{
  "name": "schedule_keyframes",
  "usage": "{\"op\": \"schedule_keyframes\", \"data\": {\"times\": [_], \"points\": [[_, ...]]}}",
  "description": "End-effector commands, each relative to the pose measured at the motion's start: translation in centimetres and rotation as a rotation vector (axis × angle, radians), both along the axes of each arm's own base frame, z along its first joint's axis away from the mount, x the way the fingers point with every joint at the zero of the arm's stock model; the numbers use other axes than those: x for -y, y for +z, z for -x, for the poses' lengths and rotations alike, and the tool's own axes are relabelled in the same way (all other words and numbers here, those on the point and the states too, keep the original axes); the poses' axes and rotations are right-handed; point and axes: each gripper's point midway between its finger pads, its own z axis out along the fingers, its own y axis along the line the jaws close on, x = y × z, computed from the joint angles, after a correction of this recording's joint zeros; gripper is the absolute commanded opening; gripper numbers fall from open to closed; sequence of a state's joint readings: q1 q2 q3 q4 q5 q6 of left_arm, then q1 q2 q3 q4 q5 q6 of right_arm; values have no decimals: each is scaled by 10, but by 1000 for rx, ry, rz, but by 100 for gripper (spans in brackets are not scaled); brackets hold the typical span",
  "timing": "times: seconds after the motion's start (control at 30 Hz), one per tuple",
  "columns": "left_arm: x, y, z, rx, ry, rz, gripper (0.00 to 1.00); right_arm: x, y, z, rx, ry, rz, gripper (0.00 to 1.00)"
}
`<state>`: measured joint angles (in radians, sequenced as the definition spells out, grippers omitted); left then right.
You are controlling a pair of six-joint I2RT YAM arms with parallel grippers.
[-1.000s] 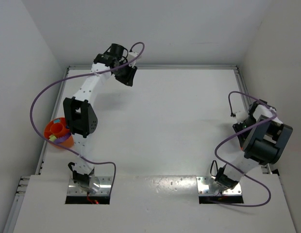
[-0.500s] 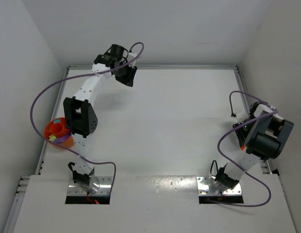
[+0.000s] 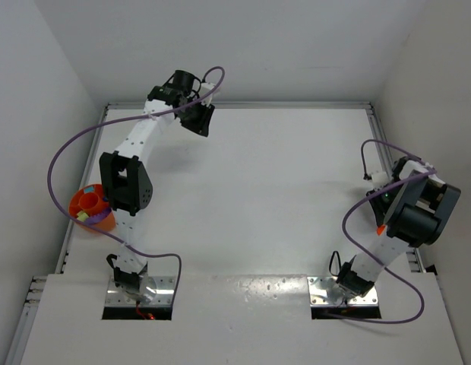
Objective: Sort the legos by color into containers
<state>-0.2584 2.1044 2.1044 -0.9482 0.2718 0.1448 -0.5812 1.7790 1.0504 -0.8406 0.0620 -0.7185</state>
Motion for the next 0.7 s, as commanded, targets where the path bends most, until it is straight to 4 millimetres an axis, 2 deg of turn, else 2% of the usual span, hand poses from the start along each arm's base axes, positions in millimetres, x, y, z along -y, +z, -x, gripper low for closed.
{"op": "schedule_keyframes", "data": {"times": [0.0, 0.47, 0.5, 0.67], "points": [[3, 5, -5, 25, 10, 16, 42, 2, 2, -7, 16, 20, -22, 43], [2, 2, -4, 14, 23, 11, 42, 4, -6, 2, -11, 10, -53, 40], [6, 2, -2, 14, 14, 11, 42, 3, -8, 3, -19, 10, -58, 40], [6, -2, 0, 0, 21, 12, 42, 6, -6, -1, -10, 10, -52, 37]]}}
